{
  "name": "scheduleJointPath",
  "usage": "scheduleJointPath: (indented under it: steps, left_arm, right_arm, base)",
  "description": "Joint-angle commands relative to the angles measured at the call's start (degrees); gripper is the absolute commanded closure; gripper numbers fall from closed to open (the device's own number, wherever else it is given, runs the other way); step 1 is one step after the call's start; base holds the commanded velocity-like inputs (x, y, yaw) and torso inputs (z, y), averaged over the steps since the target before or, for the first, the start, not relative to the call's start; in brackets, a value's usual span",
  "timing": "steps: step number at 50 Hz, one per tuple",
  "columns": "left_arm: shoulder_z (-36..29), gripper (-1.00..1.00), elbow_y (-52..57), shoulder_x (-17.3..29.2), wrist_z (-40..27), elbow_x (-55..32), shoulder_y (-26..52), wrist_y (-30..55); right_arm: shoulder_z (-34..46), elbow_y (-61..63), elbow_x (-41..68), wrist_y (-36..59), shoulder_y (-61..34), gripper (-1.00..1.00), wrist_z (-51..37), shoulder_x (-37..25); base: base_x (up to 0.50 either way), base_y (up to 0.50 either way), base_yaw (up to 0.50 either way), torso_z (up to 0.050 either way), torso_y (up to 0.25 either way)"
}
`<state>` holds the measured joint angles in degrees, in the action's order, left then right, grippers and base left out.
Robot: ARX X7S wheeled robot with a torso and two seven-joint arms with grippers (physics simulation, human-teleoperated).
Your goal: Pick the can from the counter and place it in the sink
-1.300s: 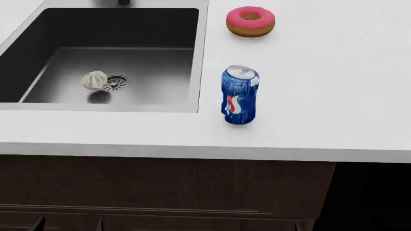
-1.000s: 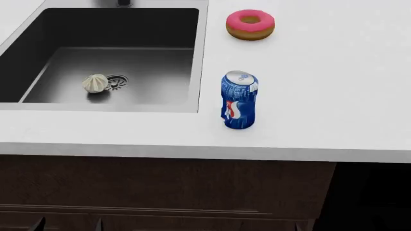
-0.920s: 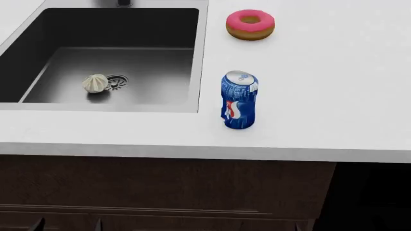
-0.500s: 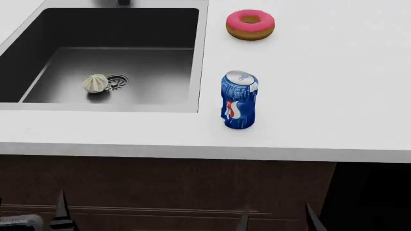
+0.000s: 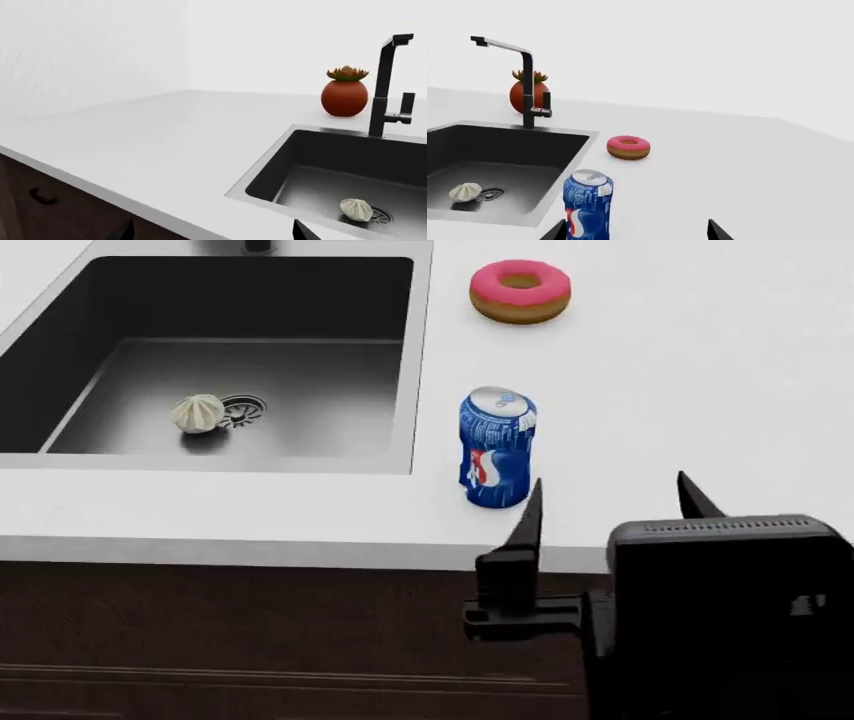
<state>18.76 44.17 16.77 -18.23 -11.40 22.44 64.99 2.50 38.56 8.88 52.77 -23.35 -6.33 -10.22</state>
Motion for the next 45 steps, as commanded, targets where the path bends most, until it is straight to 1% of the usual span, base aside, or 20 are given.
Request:
scheduleJointPath:
  steps: [1,7,14,18,20,25,28,29,34,41,45]
  left_arm:
    - [1.76,-1.00,2.42,2.15,-2.99,0.22,4.88,7.42]
    - [3.02,-1.00,0.94,1.19,-2.30,-0.11,3.26,4.37]
    - [3.44,-1.00,-1.93,1.01,-1.37,0.03,1.45,-0.46]
    - [2.86,-1.00,-1.18,1.02,-1.67,0.02,1.66,0.25]
    - [3.35,-1.00,-1.96,0.96,-1.26,-0.04,0.93,-1.18]
    - [2.09,-1.00,-0.59,0.12,-2.30,-0.23,1.83,1.28]
    - [2.35,-1.00,-0.66,0.14,-1.90,-0.56,1.78,0.75]
    - [2.35,-1.00,-0.14,-0.94,-1.56,-1.21,1.52,0.00]
    - [2.35,-1.00,0.15,-1.23,-1.83,-1.42,1.77,0.37]
    - [2.53,-1.00,-0.08,-1.02,-1.69,-1.58,1.52,-0.06]
    - [2.44,-1.00,-0.17,-0.96,-1.71,-1.66,1.58,-0.22]
  right_arm:
    - [-1.38,4.08,3.70,13.04,-11.01,-1.00,1.46,-0.30]
    - [-1.13,5.77,4.71,14.15,-11.34,-1.00,1.87,-0.30]
    - [-1.12,6.78,4.93,13.89,-10.84,-1.00,1.57,-0.41]
    - [-1.09,7.14,5.20,13.88,-10.88,-1.00,1.55,-0.40]
    - [-0.88,7.05,5.22,13.79,-11.00,-1.00,1.51,-0.49]
    - [0.29,6.26,5.48,13.19,-11.22,-1.00,1.80,-0.59]
    - [0.60,6.20,5.58,12.86,-11.24,-1.00,1.84,-0.68]
    - [-1.42,5.23,6.42,9.65,-8.31,-1.00,2.50,0.65]
    - [-0.54,4.85,6.23,9.56,-8.28,-1.00,2.31,0.14]
    - [-1.28,4.97,6.89,9.32,-7.75,-1.00,2.24,0.36]
    - [-1.48,5.03,7.19,8.58,-7.27,-1.00,2.40,0.29]
  base:
    - [0.00,0.00,0.00,0.000,0.000]
    - [0.19,0.05,0.00,0.000,0.000]
    - [0.30,0.38,0.00,0.000,0.000]
    - [0.30,0.42,0.00,0.000,0.000]
    - [0.30,0.42,0.00,0.000,0.000]
    - [0.30,0.44,0.00,0.000,0.000]
    - [0.29,0.45,0.00,0.000,0.000]
    - [0.00,0.00,0.00,0.000,0.000]
    - [0.00,0.00,0.00,0.000,0.000]
    - [0.00,0.17,0.00,0.000,0.000]
    - [0.21,0.21,0.00,0.000,0.000]
